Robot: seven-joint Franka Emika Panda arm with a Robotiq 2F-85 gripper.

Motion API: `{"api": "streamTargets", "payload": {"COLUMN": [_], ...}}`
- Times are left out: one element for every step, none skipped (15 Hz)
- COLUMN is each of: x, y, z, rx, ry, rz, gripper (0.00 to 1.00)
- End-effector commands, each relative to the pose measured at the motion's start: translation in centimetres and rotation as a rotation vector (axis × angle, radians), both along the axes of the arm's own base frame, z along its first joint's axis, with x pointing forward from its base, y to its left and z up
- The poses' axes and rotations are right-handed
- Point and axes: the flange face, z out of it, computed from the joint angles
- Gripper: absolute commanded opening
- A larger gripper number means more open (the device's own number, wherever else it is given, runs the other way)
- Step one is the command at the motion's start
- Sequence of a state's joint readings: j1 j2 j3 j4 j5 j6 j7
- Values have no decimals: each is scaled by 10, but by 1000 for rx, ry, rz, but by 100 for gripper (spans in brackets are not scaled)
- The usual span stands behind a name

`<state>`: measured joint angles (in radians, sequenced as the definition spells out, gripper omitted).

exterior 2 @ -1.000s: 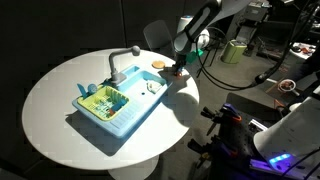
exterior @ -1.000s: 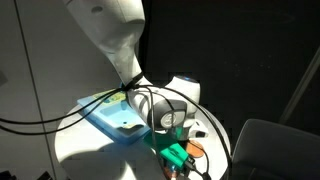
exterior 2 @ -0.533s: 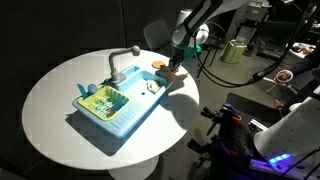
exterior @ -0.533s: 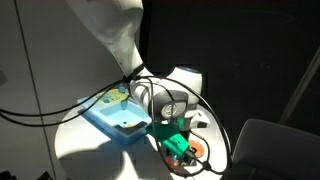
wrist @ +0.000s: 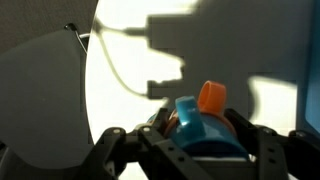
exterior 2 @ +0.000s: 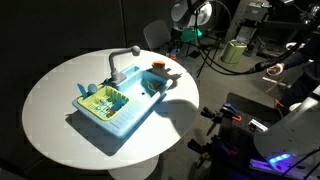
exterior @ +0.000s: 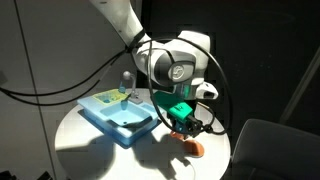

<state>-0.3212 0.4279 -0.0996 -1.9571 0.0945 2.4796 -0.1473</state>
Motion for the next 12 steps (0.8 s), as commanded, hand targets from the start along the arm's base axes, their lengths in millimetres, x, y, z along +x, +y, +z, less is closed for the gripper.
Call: {"api": "streamTargets", "payload": {"x": [11,15,19,24,28,32,36,40,43,47,50,54], "y": [-4,-6,-10,-14,-19,-23,-28,-33,-37,-40,-43,-44], "z": [44,52,61,69,75,80,84,86,87,85,83,79], "rx": [4,2,-5,-13,-21,-30,-38,-48,-54,-59,-62,-64], "ry": [31,39,43,46,49,50,51,51,53,55,58,61], "rz": [-42,-46,-50,-53,-55,-56,-55,-56,-54,-50,-46,-43], "gripper": [36,36,36,36,36,36,36,36,36,36,36,36]}}
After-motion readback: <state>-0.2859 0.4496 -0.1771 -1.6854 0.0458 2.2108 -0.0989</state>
